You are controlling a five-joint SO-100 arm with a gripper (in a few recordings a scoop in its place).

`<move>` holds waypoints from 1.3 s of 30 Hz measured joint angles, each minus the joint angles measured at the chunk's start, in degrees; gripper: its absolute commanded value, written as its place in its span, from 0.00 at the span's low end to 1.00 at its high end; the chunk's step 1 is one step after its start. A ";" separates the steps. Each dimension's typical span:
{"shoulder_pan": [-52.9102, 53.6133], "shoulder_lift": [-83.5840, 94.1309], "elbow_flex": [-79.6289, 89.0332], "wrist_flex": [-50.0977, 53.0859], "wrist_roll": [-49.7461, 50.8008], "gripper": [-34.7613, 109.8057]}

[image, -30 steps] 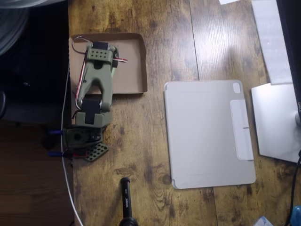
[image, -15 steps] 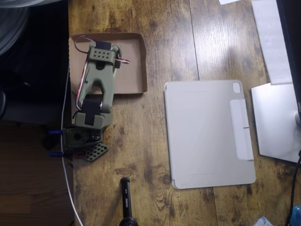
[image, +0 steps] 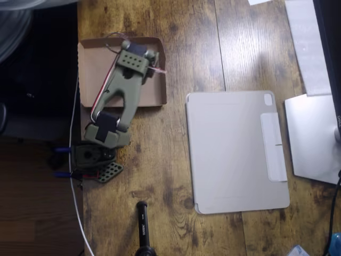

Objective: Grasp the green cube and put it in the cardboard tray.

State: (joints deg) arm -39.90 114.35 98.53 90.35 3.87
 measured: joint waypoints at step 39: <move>49.39 -12.30 6.42 11.78 -9.49 0.24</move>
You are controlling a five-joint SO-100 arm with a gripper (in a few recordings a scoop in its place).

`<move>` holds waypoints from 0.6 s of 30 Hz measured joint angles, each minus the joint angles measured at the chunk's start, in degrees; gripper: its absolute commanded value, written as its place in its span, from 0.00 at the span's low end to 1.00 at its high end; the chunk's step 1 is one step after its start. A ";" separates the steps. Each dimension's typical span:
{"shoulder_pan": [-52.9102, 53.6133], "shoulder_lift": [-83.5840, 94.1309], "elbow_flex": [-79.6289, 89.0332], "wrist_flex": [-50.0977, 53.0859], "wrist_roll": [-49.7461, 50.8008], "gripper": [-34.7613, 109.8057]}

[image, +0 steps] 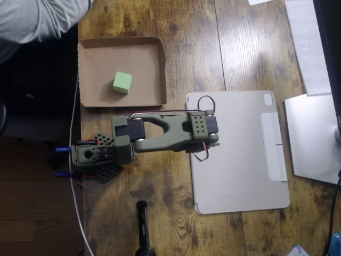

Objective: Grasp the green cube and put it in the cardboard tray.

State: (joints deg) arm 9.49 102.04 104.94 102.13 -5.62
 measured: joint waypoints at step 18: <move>2.99 -3.08 1.14 -2.55 -0.26 0.24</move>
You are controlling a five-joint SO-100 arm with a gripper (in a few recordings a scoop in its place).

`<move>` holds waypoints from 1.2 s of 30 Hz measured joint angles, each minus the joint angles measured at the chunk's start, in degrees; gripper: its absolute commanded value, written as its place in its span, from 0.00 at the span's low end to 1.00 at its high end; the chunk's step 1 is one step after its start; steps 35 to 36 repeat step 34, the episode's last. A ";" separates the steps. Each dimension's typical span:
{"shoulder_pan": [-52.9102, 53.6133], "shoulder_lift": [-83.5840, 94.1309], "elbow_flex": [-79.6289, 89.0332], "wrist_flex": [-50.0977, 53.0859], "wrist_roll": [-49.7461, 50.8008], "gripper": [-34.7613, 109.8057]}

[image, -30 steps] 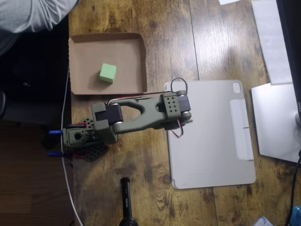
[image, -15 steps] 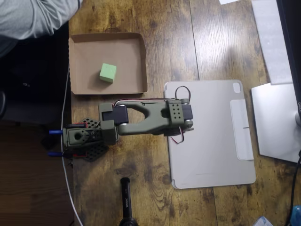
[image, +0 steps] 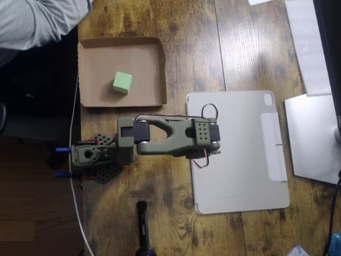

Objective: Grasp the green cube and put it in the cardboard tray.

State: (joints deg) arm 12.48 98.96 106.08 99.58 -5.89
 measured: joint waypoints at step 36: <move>-3.87 -3.78 2.64 -6.15 8.61 0.24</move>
